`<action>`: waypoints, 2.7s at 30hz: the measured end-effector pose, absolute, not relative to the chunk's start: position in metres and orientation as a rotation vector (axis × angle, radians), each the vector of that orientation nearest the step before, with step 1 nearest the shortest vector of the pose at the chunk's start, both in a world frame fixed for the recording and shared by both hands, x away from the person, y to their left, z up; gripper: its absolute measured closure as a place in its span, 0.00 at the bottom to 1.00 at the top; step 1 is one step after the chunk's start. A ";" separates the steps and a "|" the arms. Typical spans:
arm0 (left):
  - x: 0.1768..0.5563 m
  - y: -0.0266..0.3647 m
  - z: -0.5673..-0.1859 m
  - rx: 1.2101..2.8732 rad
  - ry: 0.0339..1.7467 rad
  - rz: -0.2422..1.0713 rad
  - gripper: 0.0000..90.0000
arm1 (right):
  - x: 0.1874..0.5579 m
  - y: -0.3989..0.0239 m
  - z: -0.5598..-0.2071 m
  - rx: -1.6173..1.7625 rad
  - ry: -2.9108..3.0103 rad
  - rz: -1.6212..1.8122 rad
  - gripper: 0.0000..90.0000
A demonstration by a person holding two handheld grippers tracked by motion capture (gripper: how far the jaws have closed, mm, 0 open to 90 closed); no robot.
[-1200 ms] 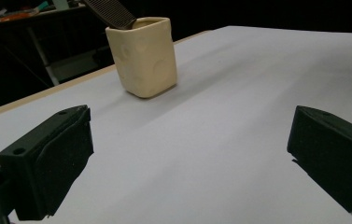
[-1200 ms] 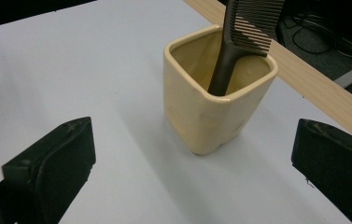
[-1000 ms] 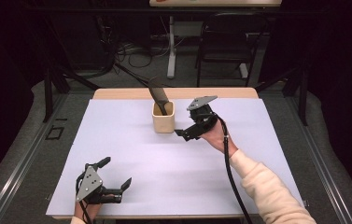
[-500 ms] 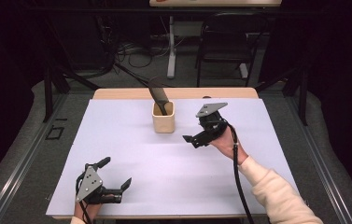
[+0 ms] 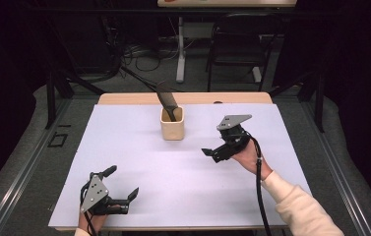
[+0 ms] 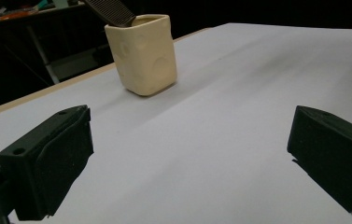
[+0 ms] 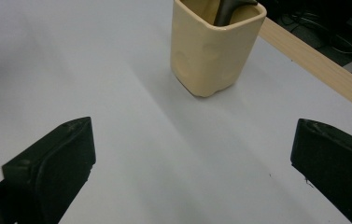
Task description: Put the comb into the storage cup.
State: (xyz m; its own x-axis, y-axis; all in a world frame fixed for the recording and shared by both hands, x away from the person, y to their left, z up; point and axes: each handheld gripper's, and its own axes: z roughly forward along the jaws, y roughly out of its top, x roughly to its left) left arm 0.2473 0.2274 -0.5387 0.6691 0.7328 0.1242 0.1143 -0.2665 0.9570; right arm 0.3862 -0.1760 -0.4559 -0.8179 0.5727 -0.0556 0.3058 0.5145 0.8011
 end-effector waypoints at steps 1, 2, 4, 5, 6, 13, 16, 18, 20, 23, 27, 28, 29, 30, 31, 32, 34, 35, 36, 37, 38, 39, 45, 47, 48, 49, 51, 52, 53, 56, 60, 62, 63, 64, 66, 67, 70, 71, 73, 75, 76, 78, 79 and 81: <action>0.247 0.228 -0.539 1.768 0.682 0.691 0.00 | 0.385 -0.178 -0.456 0.740 2.445 1.203 0.00; 0.247 0.228 -0.539 1.767 0.682 0.691 0.00 | 0.384 -0.179 -0.457 0.742 2.443 1.204 0.00; 0.247 0.228 -0.539 1.768 0.680 0.691 0.00 | 0.381 -0.183 -0.459 0.742 2.438 1.217 0.00; 0.247 0.228 -0.539 1.769 0.681 0.692 0.00 | 0.379 -0.185 -0.460 0.748 2.435 1.221 0.00; 0.247 0.228 -0.539 1.769 0.681 0.691 0.00 | 0.377 -0.186 -0.461 0.745 2.439 1.220 0.00; 0.247 0.227 -0.539 1.772 0.680 0.693 0.00 | 0.366 -0.195 -0.467 0.750 2.424 1.184 0.00; 0.248 0.228 -0.539 1.772 0.680 0.691 0.00 | 0.360 -0.200 -0.468 0.743 2.408 1.190 0.00; 0.248 0.227 -0.539 1.773 0.682 0.690 0.00 | 0.356 -0.203 -0.469 0.740 2.402 1.194 0.00; 0.248 0.227 -0.539 1.774 0.680 0.691 0.00 | 0.353 -0.205 -0.471 0.744 2.398 1.201 0.00; 0.247 0.227 -0.539 1.773 0.680 0.692 0.00 | 0.348 -0.209 -0.474 0.750 2.387 1.205 0.00; 0.248 0.227 -0.539 1.773 0.680 0.690 0.00 | 0.342 -0.214 -0.479 0.760 2.378 1.212 0.00; 0.248 0.227 -0.539 1.773 0.680 0.691 0.00 | 0.341 -0.216 -0.480 0.760 2.374 1.212 0.00; 0.248 0.227 -0.539 1.773 0.680 0.692 0.00 | 0.339 -0.217 -0.481 0.764 2.371 1.208 0.00; 0.248 0.227 -0.539 1.773 0.680 0.691 0.00 | 0.338 -0.218 -0.482 0.766 2.370 1.210 0.00; 0.248 0.227 -0.539 1.774 0.680 0.691 0.00 | 0.337 -0.219 -0.484 0.771 2.363 1.216 0.00; 0.248 0.227 -0.539 1.773 0.681 0.690 0.00 | 0.335 -0.221 -0.485 0.776 2.363 1.214 0.00; 0.248 0.227 -0.539 1.776 0.680 0.684 0.00 | 0.333 -0.223 -0.488 0.779 2.356 1.214 0.00; 0.248 0.227 -0.539 1.779 0.677 0.685 0.00 | 0.331 -0.225 -0.489 0.780 2.353 1.217 0.00; 0.248 0.227 -0.539 1.778 0.678 0.684 0.00 | 0.330 -0.226 -0.491 0.784 2.350 1.220 0.00; 0.248 0.227 -0.539 1.778 0.677 0.684 0.00 | 0.328 -0.227 -0.492 0.789 2.350 1.218 0.00; 0.248 0.227 -0.539 1.778 0.677 0.685 0.00 | 0.327 -0.229 -0.493 0.791 2.354 1.213 0.00; 0.248 0.227 -0.539 1.777 0.678 0.684 0.00 | 0.326 -0.230 -0.494 0.792 2.352 1.217 0.00; 0.248 0.227 -0.539 1.779 0.682 0.683 0.00 | 0.317 -0.234 -0.500 0.795 2.337 1.214 0.00; 0.248 0.227 -0.539 1.780 0.681 0.685 0.00 | 0.314 -0.235 -0.502 0.799 2.339 1.215 0.00; 0.248 0.227 -0.539 1.780 0.680 0.685 0.00 | 0.313 -0.236 -0.502 0.796 2.336 1.211 0.00; 0.248 0.227 -0.539 1.780 0.680 0.685 0.00 | 0.311 -0.237 -0.503 0.799 2.335 1.212 0.00; 0.248 0.227 -0.539 1.780 0.680 0.686 0.00 | 0.308 -0.239 -0.504 0.802 2.327 1.218 0.00; 0.248 0.227 -0.539 1.780 0.681 0.686 0.00 | 0.307 -0.240 -0.504 0.797 2.324 1.214 0.00; 0.248 0.227 -0.539 1.782 0.682 0.686 0.00 | 0.306 -0.240 -0.505 0.791 2.316 1.208 0.00; 0.248 0.227 -0.540 1.782 0.681 0.687 0.00 | 0.302 -0.242 -0.506 0.783 2.311 1.205 0.00; 0.248 0.226 -0.540 1.782 0.682 0.686 0.00 | 0.296 -0.244 -0.508 0.788 2.309 1.210 0.00; 0.248 0.226 -0.540 1.782 0.681 0.687 0.00 | 0.294 -0.245 -0.508 0.784 2.309 1.212 0.00; 0.248 0.226 -0.540 1.783 0.680 0.686 0.00 | 0.292 -0.245 -0.509 0.781 2.305 1.216 0.00; 0.248 0.226 -0.540 1.783 0.680 0.686 0.00 | 0.291 -0.245 -0.509 0.780 2.305 1.215 0.00; 0.248 0.226 -0.540 1.782 0.681 0.686 0.00 | 0.289 -0.246 -0.510 0.778 2.303 1.217 0.00; 0.248 0.226 -0.540 1.782 0.680 0.686 0.00 | 0.288 -0.247 -0.511 0.775 2.302 1.222 0.00; 0.249 0.226 -0.540 1.784 0.681 0.685 0.00 | 0.285 -0.249 -0.513 0.777 2.298 1.217 0.00; 0.249 0.226 -0.540 1.784 0.682 0.687 0.00 | 0.284 -0.249 -0.513 0.781 2.295 1.214 0.00; 0.249 0.226 -0.540 1.784 0.683 0.687 0.00 | 0.283 -0.251 -0.514 0.784 2.297 1.200 0.00; 0.248 0.226 -0.540 1.785 0.682 0.685 0.00 | 0.281 -0.253 -0.514 0.788 2.291 1.199 0.00; 0.248 0.226 -0.540 1.785 0.681 0.685 0.00 | 0.280 -0.253 -0.514 0.786 2.289 1.192 0.00; 0.248 0.226 -0.540 1.786 0.682 0.685 0.00 | 0.277 -0.255 -0.514 0.775 2.282 1.193 0.00; 0.248 0.226 -0.540 1.784 0.682 0.685 0.00 | 0.276 -0.256 -0.514 0.771 2.282 1.186 0.00; 0.248 0.226 -0.540 1.785 0.684 0.685 0.00 | 0.272 -0.258 -0.514 0.762 2.273 1.202 0.00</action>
State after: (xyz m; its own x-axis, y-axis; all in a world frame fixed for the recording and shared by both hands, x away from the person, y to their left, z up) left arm 0.2483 0.2263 -0.5399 0.6719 0.7299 0.1259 0.1255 -0.2797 0.9519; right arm 0.2724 -0.2577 -0.5142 -0.7431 0.6554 -0.1347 0.2578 0.4663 0.8462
